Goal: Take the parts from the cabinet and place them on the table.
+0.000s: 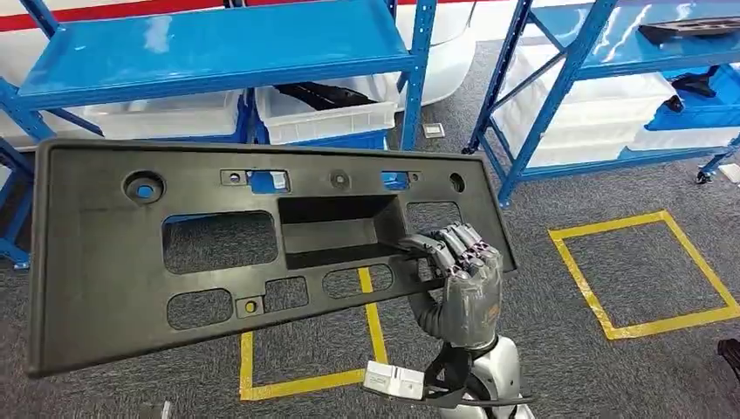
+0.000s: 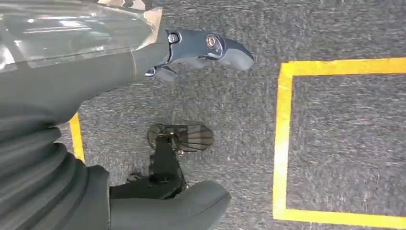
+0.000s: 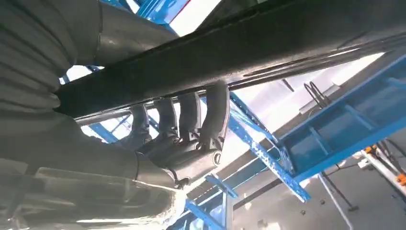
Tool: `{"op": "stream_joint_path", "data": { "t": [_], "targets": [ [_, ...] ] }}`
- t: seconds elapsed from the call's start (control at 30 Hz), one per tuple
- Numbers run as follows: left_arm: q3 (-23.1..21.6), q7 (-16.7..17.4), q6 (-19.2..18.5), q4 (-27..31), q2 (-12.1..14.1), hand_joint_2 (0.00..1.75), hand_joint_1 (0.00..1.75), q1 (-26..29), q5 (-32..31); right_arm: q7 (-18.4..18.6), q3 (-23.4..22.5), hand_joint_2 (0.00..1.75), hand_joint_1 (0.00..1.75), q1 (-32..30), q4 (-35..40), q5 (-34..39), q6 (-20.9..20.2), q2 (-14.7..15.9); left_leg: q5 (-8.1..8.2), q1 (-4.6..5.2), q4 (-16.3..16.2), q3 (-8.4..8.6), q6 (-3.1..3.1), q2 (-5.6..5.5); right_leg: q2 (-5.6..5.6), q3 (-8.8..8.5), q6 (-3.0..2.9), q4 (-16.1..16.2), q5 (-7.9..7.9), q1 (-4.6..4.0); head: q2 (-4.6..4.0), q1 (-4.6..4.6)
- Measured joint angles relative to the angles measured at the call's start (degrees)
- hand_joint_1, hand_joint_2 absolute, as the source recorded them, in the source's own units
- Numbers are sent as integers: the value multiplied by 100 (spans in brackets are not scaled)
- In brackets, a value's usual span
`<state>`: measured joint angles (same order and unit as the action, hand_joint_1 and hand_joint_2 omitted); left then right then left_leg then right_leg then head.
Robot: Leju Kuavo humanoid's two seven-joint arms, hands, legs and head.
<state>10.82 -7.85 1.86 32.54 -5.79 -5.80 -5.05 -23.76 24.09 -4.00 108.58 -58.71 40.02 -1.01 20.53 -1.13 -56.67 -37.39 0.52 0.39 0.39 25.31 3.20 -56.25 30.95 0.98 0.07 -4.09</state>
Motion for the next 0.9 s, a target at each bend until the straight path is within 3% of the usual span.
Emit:
{"op": "stream_joint_path", "data": {
  "t": [0.03, 0.1, 0.13, 0.17, 0.2, 0.23, 0.27, 0.3, 0.33, 0.37, 0.43, 0.47, 0.5, 0.6, 0.63, 0.67, 0.7, 0.73, 0.77, 0.8, 0.83, 0.87, 0.9],
  "targets": [
    [2, -7, 0, 0, 2, 175, 0, 1, 0, 0, -2, 175, 175, -8, -2, 0, 0, 2, -34, 12, 2, 21, -38, -1, 3, 127, -26, 31, -24, 16, 0, -18],
    [4, -9, 0, 0, 2, 175, 0, 4, 0, 0, 2, 175, 175, 7, -7, 0, 0, -2, -107, -11, 44, 8, -106, -13, 6, 175, -122, -26, -47, -6, 0, -7],
    [7, -9, 0, -2, 7, 175, 0, 14, 0, 0, 2, 175, 175, 11, -9, 2, 0, -7, -78, -56, 8, -31, -140, -24, -9, 217, -230, -4, -123, 92, 0, 6],
    [11, -7, 0, -2, 15, 175, 0, 22, 0, 0, 4, 175, 175, 15, -11, 2, 0, -9, 198, -61, -135, -109, -144, -20, -30, 271, -293, -6, -180, 65, 0, 13],
    [9, -9, -2, -2, 9, 175, 0, 27, 0, 0, 7, 175, 175, 15, -9, 2, 0, -9, 600, -59, -474, -212, -146, -25, -38, 336, -373, -8, -242, 50, 0, 15],
    [9, -9, -7, -2, 9, 175, 0, 28, 0, 0, 7, 175, 175, 16, -9, 2, 0, -9, 929, -56, -913, -343, -162, -36, -43, 380, -398, -13, -300, 30, 0, 9],
    [11, -9, -5, -2, 11, 175, 0, 28, 0, 0, 9, 175, 175, 13, -11, 2, 0, -9, 1191, -56, -1416, -478, -177, -37, -48, 453, -411, -18, -366, 3, 0, 11],
    [13, -9, -4, -2, 13, 175, 0, 31, 0, 0, 9, 175, 175, 12, -11, 2, -2, -7, 1264, -56, -1728, -535, -178, -39, -47, 521, -412, -29, -420, -16, 0, 15],
    [13, -9, -4, -2, 13, 175, 0, 37, 0, 0, 11, 175, 175, 8, -17, 2, 0, -7, 1203, -56, -1840, -488, -168, -39, -45, 592, -407, -34, -472, -31, 0, 13],
    [13, -9, -4, -2, 13, 175, 0, 39, 0, 0, 9, 175, 175, 3, -20, 2, -2, -7, 1058, -56, -1668, -298, -148, -38, -43, 650, -391, -44, -507, -43, 0, 15],
    [13, -9, -4, -2, 13, 175, 0, 32, 0, 0, 9, 175, 175, 2, -20, 2, 0, -7, 758, -51, -672, 444, -79, -43, -40, 718, -355, -77, -554, -58, 0, 13],
    [13, -9, -4, 0, 19, 175, 0, 21, 0, 0, 11, 175, 175, 1, -20, 2, 0, -9, 803, -39, -180, 771, -27, -69, -45, 723, -330, -86, -570, -55, 0, 13],
    [13, -9, -7, 0, 22, 175, 0, 12, 0, 0, 9, 175, 175, 5, -20, 2, 0, -7, 827, -15, -41, 860, -26, -59, -44, 756, -287, -97, -602, -99, 0, 11],
    [13, -13, -4, 0, 22, 175, 0, 19, 0, 0, 15, 175, 175, 15, -20, 2, 0, -9, 758, 47, -40, 780, 53, -57, -53, 774, -172, -65, -702, -65, 0, -2],
    [13, -13, -4, -2, 13, 175, 0, 14, 0, 0, 13, 175, 175, 15, -20, 2, 0, -9, 662, 13, 52, 760, 116, -39, -48, 827, -114, -71, -731, -130, 0, -2],
    [13, -13, -4, -2, 11, 175, 0, -1, 0, 0, 11, 175, 175, 14, -20, 2, 0, -4, 587, 4, 83, 727, 139, 1, -45, 909, -134, -181, -609, -77, 0, 0],
    [15, -15, 0, 0, 13, 175, 0, -6, 0, 0, 13, 175, 175, 25, -20, 2, 0, -5, 537, 0, 91, 656, 201, 3, -43, 1037, -195, -439, -354, -86, 0, -13],
    [17, -13, 0, 0, 13, 175, 0, -3, 0, 0, 15, 175, 175, 24, -20, 2, 0, -2, 490, 4, 89, 583, 189, 6, -43, 1180, -234, -857, -67, -72, 0, -11],
    [17, -13, 0, -2, 2, 175, 0, 3, 0, 0, 15, 175, 175, 17, -20, 2, 0, 2, 432, 9, 86, 506, 193, 12, -42, 1334, -246, -1340, 194, -54, 0, -11],
    [17, -13, 0, -2, 0, 175, 0, 5, 0, 0, 15, 175, 175, 15, -26, 2, 0, 9, 377, 11, 83, 434, 189, 23, -42, 1423, -220, -1697, 320, -45, 0, -11],
    [17, -13, 0, -2, -2, 175, 0, 7, 0, 2, 13, 175, 175, 16, -28, 2, 0, 15, 325, 10, 76, 363, 178, 30, -42, 1413, -163, -1855, 302, -38, 0, -15],
    [17, -13, 0, -2, -4, 175, 0, 8, 0, 2, 13, 175, 175, 16, -31, 2, -2, 22, 269, 8, 71, 285, 159, 35, -43, 1254, -76, -1736, 162, -26, 0, -13],
    [17, -13, 0, -2, -6, 175, 0, 7, 0, 2, 13, 175, 175, 16, -33, 2, -2, 24, 224, 6, 59, 219, 137, 36, -44, 998, -6, -1400, -16, -18, 0, -13]
  ]
}}
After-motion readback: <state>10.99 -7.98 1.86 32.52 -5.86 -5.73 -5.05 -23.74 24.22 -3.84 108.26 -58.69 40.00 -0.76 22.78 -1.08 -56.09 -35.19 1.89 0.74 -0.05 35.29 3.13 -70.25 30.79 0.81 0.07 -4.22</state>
